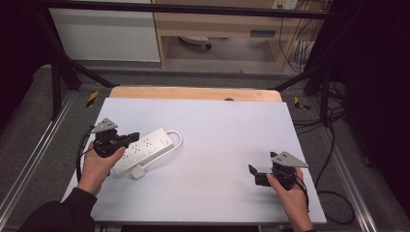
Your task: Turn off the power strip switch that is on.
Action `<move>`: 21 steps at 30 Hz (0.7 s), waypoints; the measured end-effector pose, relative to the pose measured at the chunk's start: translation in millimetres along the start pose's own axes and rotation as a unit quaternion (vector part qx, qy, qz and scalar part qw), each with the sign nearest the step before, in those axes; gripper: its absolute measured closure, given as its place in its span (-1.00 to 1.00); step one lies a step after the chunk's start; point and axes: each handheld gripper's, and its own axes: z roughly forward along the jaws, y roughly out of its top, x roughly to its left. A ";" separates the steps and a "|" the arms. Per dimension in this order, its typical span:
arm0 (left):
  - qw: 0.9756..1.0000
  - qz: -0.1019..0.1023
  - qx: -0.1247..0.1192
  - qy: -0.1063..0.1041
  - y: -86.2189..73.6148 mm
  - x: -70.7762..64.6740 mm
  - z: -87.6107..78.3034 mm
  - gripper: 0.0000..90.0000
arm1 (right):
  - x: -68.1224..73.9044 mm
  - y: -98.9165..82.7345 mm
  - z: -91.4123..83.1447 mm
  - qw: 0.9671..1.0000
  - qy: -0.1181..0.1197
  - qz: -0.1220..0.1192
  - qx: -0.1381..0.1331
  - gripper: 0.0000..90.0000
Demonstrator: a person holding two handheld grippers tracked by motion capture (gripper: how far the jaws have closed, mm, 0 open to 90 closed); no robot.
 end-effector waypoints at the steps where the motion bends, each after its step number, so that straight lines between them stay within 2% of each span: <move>1: 1.000 0.001 0.001 0.001 0.0 0.4 0.3 1.00 | 0.1 0.0 0.0 1.000 0.000 0.000 0.000 -0.90; 21: 1.000 0.005 0.017 0.003 -1.4 2.8 11.6 1.00 | -0.5 0.0 -0.3 1.000 0.003 0.001 0.001 -0.90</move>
